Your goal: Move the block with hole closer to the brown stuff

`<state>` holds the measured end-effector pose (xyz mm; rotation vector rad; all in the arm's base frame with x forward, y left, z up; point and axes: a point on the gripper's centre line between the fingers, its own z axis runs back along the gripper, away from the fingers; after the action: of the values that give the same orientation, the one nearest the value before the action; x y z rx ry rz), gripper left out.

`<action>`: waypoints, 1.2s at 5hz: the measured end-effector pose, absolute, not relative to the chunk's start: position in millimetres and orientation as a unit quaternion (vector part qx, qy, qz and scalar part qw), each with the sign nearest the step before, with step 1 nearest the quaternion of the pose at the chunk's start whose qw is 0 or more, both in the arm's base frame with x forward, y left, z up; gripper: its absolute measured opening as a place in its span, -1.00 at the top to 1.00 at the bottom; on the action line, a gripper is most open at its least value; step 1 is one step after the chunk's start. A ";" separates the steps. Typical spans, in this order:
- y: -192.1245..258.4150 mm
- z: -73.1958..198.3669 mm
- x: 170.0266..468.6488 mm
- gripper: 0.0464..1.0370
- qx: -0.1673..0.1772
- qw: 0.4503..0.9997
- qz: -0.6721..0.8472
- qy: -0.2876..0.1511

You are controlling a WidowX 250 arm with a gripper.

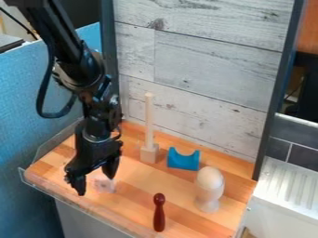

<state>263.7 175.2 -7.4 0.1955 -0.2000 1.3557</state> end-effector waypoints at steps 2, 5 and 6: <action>184.4 -8.8 275.1 -0.93 0.092 0.747 0.650 -0.100; 185.7 -25.6 277.5 -0.93 0.109 0.747 0.650 -0.088; 180.7 -37.2 278.4 -0.93 0.112 0.752 0.644 -0.079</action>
<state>278.4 180.7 -37.2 0.2443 -0.1727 1.4066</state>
